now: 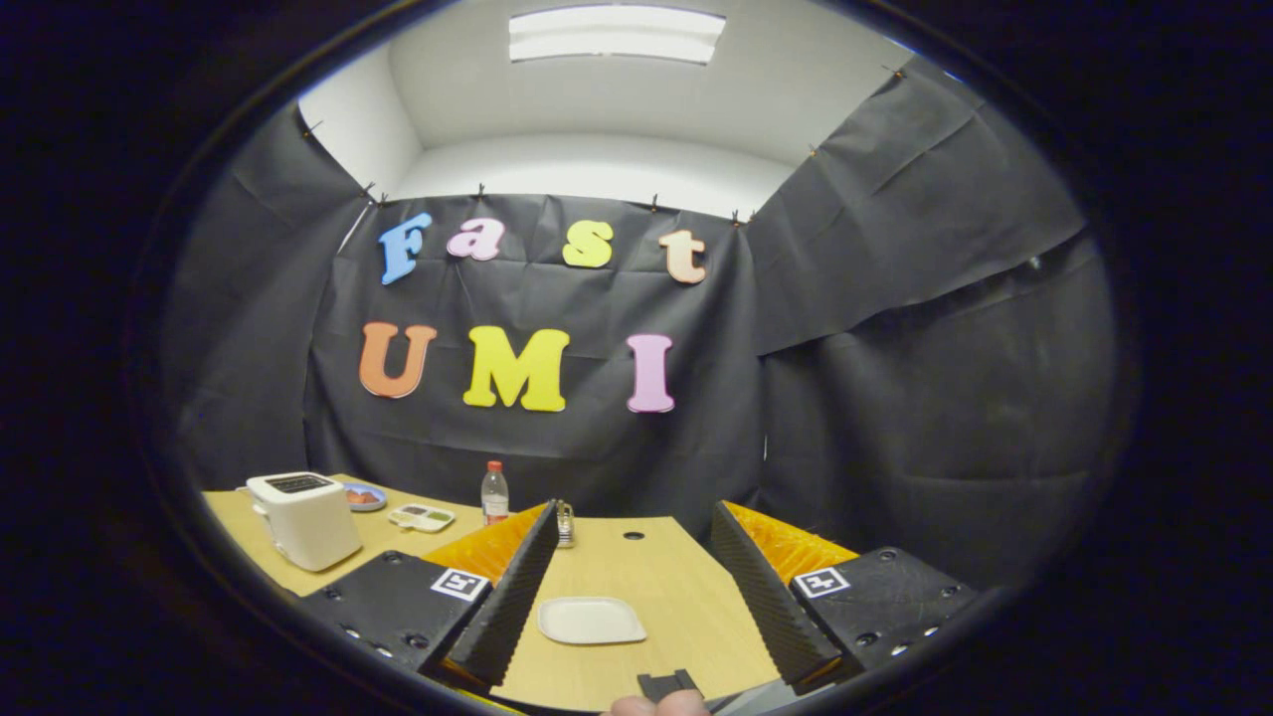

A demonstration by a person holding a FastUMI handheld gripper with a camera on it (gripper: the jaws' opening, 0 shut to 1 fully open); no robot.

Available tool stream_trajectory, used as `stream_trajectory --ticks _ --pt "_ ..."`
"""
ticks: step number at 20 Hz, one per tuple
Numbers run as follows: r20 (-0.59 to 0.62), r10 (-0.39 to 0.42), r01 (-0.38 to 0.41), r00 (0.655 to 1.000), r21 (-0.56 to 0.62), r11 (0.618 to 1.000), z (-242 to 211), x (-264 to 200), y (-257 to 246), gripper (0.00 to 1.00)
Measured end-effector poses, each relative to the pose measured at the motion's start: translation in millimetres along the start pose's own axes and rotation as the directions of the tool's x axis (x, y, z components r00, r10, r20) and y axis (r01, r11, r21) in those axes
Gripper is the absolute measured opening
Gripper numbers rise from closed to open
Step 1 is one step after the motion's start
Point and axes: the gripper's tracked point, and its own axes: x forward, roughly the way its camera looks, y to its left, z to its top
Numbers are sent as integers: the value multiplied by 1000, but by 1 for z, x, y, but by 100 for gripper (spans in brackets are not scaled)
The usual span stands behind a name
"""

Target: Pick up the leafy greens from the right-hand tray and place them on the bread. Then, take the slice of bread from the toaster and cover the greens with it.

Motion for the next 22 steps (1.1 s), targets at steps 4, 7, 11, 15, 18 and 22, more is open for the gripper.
stream_trajectory --ticks 4,7,11,15,18,22 --pt "-22 24 -23 999 39 999 -1 4 7 95" --pt "-27 16 -15 1000 40 999 0 8 5 95" --pt "-17 11 -10 1000 29 1000 4 11 7 95" --pt "-29 14 -13 999 30 999 0 16 9 95" --pt "-31 21 -20 999 31 999 -1 19 12 95" --pt "-41 26 -25 999 26 999 -5 21 16 95"
